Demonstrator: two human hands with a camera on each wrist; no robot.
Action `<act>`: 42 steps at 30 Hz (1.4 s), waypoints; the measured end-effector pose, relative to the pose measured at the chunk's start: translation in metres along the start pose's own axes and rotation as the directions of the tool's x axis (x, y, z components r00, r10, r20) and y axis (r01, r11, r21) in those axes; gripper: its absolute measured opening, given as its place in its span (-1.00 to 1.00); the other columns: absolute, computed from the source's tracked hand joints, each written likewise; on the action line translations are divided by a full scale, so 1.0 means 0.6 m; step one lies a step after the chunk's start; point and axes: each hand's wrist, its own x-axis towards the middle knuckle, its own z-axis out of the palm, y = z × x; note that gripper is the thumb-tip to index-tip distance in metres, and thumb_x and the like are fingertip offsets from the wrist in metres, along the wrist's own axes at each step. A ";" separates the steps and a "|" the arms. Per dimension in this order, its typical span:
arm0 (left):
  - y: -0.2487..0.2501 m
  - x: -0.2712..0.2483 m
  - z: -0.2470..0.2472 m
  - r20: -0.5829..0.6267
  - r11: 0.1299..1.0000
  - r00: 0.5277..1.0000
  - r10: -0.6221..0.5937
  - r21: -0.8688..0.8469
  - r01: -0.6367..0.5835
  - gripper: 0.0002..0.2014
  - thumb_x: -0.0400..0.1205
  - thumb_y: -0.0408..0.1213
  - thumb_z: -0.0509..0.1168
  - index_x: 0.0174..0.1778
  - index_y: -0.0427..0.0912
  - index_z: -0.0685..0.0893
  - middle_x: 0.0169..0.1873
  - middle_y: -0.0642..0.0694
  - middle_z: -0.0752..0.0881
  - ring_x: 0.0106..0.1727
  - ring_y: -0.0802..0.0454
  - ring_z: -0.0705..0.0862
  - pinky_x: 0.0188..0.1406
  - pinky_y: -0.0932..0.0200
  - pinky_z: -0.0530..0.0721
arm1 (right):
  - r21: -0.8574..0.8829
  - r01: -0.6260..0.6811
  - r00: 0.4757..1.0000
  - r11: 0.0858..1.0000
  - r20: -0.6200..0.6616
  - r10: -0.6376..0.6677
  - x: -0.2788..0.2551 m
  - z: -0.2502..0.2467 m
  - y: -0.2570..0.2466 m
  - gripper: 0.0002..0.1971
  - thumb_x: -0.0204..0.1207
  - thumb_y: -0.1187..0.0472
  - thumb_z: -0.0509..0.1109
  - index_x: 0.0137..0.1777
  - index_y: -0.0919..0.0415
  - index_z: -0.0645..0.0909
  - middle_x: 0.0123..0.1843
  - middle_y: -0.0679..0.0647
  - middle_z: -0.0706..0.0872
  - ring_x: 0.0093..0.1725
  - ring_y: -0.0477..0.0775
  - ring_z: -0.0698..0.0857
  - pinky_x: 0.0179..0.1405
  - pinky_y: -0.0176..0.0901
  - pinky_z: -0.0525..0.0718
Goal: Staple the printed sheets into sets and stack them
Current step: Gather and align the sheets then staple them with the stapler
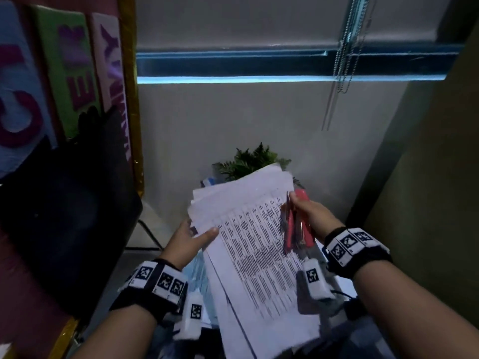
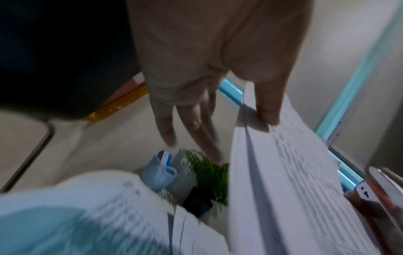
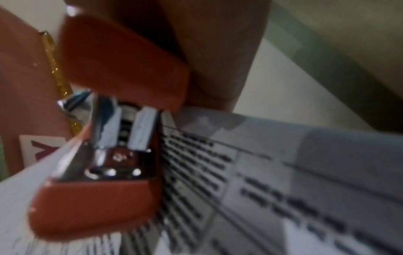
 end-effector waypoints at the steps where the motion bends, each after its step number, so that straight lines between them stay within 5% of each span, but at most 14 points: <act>1: -0.006 0.002 0.009 0.027 0.997 0.999 -0.022 0.079 0.020 -0.51 0.53 -0.24 0.45 0.36 -0.20 0.52 0.17 -0.14 0.72 0.19 -0.15 0.70 0.25 -0.16 0.63 | -0.050 -0.018 1.000 0.999 -0.013 0.017 -0.002 -0.001 0.000 -0.50 0.40 -0.28 0.38 -0.06 0.21 0.73 -0.19 0.15 0.81 -0.21 0.10 0.76 0.12 -0.02 0.64; 4: -0.029 0.009 0.039 -0.016 0.955 0.999 -0.040 0.294 0.042 -0.68 0.61 -0.28 0.36 0.25 -0.32 0.60 0.09 -0.31 0.73 0.14 -0.25 0.70 0.04 0.12 0.60 | -0.186 -0.084 0.990 0.979 -0.129 0.060 0.003 0.006 0.002 -0.56 0.55 -0.18 0.30 -0.12 0.24 0.67 -0.21 0.19 0.76 -0.36 -0.05 0.73 -0.26 -0.33 0.63; 8: -0.065 0.028 0.065 -0.022 0.893 0.989 -0.149 0.426 0.144 -0.67 0.65 -0.27 0.30 0.29 -0.35 0.58 0.11 -0.40 0.71 0.13 -0.30 0.67 0.03 0.07 0.57 | -0.485 -0.159 0.970 0.860 -0.237 0.046 0.029 0.016 0.032 -0.57 0.61 -0.18 0.19 -0.21 0.16 0.62 -0.11 0.19 0.70 -0.06 0.20 0.68 0.10 -0.09 0.59; 11: -0.099 0.050 0.073 -0.019 0.851 0.976 -0.219 0.485 0.200 -0.70 0.63 -0.28 0.30 0.26 -0.29 0.61 0.14 -0.31 0.71 0.13 -0.23 0.67 0.01 0.09 0.56 | -0.567 -0.286 0.956 0.773 -0.222 0.191 0.063 0.027 0.091 -0.54 0.57 -0.19 0.26 0.11 0.25 0.59 0.05 0.21 0.70 0.04 0.23 0.68 0.11 -0.07 0.59; 13: -0.121 0.067 0.076 -0.032 0.811 0.967 -0.252 0.539 0.229 -0.66 0.62 -0.27 0.32 0.29 -0.27 0.57 0.16 -0.29 0.70 0.11 -0.20 0.66 0.01 0.09 0.58 | -0.611 -0.395 0.917 0.686 -0.215 0.336 0.079 0.038 0.129 -0.44 0.51 -0.08 0.39 0.34 0.28 0.39 0.17 0.23 0.66 0.11 0.24 0.67 0.04 -0.08 0.58; 16: -0.137 0.093 0.080 -0.096 0.698 0.951 -0.293 0.658 0.281 -0.37 0.59 -0.28 0.35 0.54 -0.19 0.24 0.37 -0.28 0.51 0.28 -0.25 0.57 0.16 -0.03 0.57 | -0.691 -0.427 0.887 0.583 -0.194 0.419 0.101 0.059 0.173 -0.44 0.48 0.15 0.44 0.36 0.28 0.26 0.10 0.19 0.62 -0.05 0.17 0.60 -0.12 -0.11 0.56; 18: -0.138 0.110 0.086 -0.116 0.568 0.976 -0.183 0.798 0.201 -0.19 0.58 -0.22 0.36 0.64 -0.12 0.00 0.60 -0.20 0.16 0.53 -0.24 0.30 0.41 -0.10 0.39 | -0.769 -0.377 0.903 0.516 -0.180 0.391 0.117 0.071 0.189 -0.48 0.50 0.11 0.41 0.34 0.28 0.30 0.15 0.22 0.65 -0.09 0.16 0.56 -0.13 -0.12 0.55; 20: -0.142 0.126 0.103 0.036 0.466 0.997 -0.067 0.885 -0.001 -0.22 0.63 -0.14 0.29 0.66 -0.08 -0.05 0.66 -0.12 -0.06 0.64 -0.17 0.07 0.58 -0.11 0.15 | -0.803 -0.339 0.918 0.490 -0.170 0.357 0.137 0.079 0.197 -0.52 0.49 0.05 0.41 0.29 0.25 0.37 0.14 0.19 0.66 -0.10 0.13 0.56 -0.17 -0.17 0.49; 24: -0.163 0.152 0.147 0.347 0.301 0.910 -0.228 0.913 -0.273 -0.42 0.75 -0.11 0.04 0.67 -0.08 0.00 0.67 -0.09 -0.14 0.66 -0.12 -0.01 0.61 -0.11 0.07 | -0.846 -0.280 0.940 0.453 -0.146 0.309 0.181 0.095 0.206 -0.54 0.48 -0.06 0.38 0.24 0.25 0.49 0.22 0.21 0.61 0.03 0.19 0.65 -0.08 -0.13 0.57; 27: -0.177 0.168 0.161 0.355 0.274 0.880 -0.315 0.922 -0.274 -0.48 0.76 -0.12 -0.04 0.65 -0.09 0.04 0.66 -0.11 0.04 0.59 -0.16 0.15 0.49 -0.10 0.32 | -0.921 -0.215 0.939 0.324 -0.104 0.327 0.206 0.108 0.212 -0.51 0.57 -0.05 0.29 0.34 0.31 0.46 0.32 0.25 0.47 0.19 0.25 0.63 0.12 -0.04 0.58; 30: -0.179 0.178 0.166 0.350 0.251 0.882 -0.315 0.927 -0.278 -0.44 0.74 -0.07 0.02 0.64 -0.07 0.04 0.60 -0.12 0.12 0.53 -0.16 0.21 0.35 -0.08 0.45 | -0.942 -0.186 0.942 0.278 -0.091 0.324 0.220 0.115 0.227 -0.59 0.63 0.02 0.23 0.35 0.28 0.42 0.31 0.23 0.46 0.20 0.25 0.61 0.11 0.00 0.56; 39: -0.179 0.191 0.159 0.353 0.283 0.870 -0.343 0.922 -0.263 -0.38 0.69 0.03 0.08 0.65 0.07 0.02 0.58 -0.05 0.12 0.52 -0.09 0.20 0.37 -0.06 0.47 | -0.969 -0.127 0.972 0.212 -0.079 0.223 0.238 0.131 0.260 -0.62 0.68 0.01 0.12 0.39 0.20 0.28 0.29 0.22 0.50 0.23 0.27 0.56 -0.03 0.03 0.56; 42: -0.187 0.183 0.155 0.385 0.256 0.886 -0.259 0.912 -0.321 -0.41 0.71 0.03 0.06 0.65 0.04 0.04 0.66 0.00 -0.06 0.48 -0.12 0.26 0.33 -0.02 0.49 | -0.970 -0.113 0.977 0.216 -0.069 0.202 0.239 0.132 0.264 -0.64 0.69 0.01 0.10 0.36 0.21 0.29 0.27 0.22 0.50 0.21 0.28 0.56 -0.07 0.03 0.55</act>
